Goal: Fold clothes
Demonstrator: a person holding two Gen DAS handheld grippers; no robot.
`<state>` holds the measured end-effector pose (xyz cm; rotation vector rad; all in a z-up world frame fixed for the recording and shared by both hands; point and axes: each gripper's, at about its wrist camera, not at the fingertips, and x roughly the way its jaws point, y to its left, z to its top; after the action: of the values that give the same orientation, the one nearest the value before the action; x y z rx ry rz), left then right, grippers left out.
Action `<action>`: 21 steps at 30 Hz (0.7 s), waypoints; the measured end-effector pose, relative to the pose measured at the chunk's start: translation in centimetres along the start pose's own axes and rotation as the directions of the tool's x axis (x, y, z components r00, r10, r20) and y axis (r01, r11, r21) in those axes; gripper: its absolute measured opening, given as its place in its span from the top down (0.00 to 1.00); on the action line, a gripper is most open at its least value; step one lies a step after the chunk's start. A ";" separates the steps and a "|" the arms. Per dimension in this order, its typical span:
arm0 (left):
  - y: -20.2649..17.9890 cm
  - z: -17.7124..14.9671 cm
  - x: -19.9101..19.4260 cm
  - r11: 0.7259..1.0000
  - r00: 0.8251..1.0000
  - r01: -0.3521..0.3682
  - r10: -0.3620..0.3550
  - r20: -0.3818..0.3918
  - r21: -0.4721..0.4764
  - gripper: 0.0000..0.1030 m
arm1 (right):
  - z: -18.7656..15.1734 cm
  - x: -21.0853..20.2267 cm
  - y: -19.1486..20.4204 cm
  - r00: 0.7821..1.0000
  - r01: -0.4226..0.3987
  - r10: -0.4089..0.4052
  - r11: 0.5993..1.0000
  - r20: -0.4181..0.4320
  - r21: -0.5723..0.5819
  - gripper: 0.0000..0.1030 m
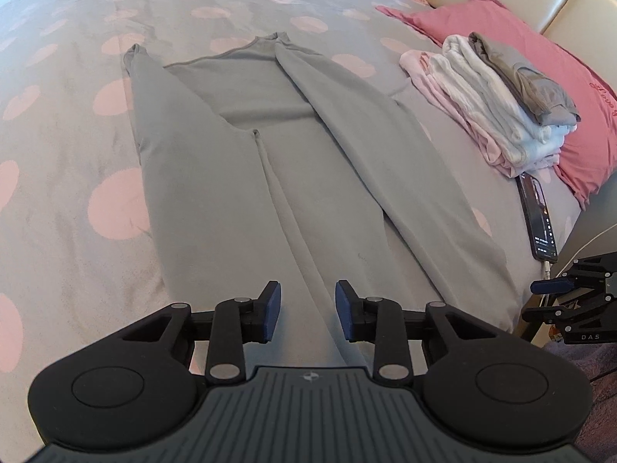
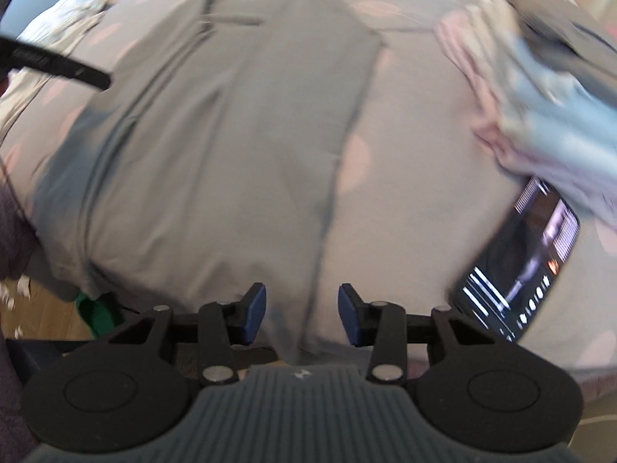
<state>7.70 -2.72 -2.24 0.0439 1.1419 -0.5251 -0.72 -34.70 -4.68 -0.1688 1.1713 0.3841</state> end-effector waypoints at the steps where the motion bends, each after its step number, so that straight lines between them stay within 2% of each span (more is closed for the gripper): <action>1: -0.1 0.0 0.1 1.000 1.000 -0.001 0.001 -0.001 0.007 0.72 | -0.1 0.3 -0.2 1.000 -0.007 0.007 1.000 -0.008 0.010 0.56; 10: -0.3 0.2 0.8 1.000 1.000 0.006 -0.006 -0.011 0.006 0.72 | -0.3 2.9 -1.2 0.997 -0.059 0.061 0.997 -0.045 0.048 0.58; 13: -0.4 0.2 1.0 1.000 1.000 0.008 -0.007 -0.018 0.010 0.72 | 0.0 3.0 -0.6 0.997 -0.063 0.065 0.997 -0.051 0.035 0.70; 14: -0.4 0.3 1.1 1.000 1.000 0.008 -0.008 -0.020 0.013 0.72 | 0.1 3.0 -0.2 0.996 -0.071 0.073 0.997 -0.054 0.028 0.81; 17: -0.5 0.3 1.2 1.000 1.000 0.012 -0.011 -0.023 0.017 0.72 | 0.3 3.2 0.6 0.997 -0.041 0.043 0.999 -0.060 0.030 0.82; 19: -0.6 0.4 1.3 1.000 1.000 0.018 -0.017 -0.025 0.019 0.72 | 0.3 3.0 0.7 0.997 -0.044 0.047 0.998 -0.060 0.049 0.92; 21: -0.7 0.6 1.4 0.999 0.999 0.031 -0.030 -0.031 0.016 0.72 | 0.4 2.6 0.9 0.997 -0.037 0.041 0.997 -0.063 0.063 0.93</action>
<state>8.38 -4.02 -3.01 0.0491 1.1699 -0.5627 0.15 -33.25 -6.88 -0.1049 1.2498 0.3787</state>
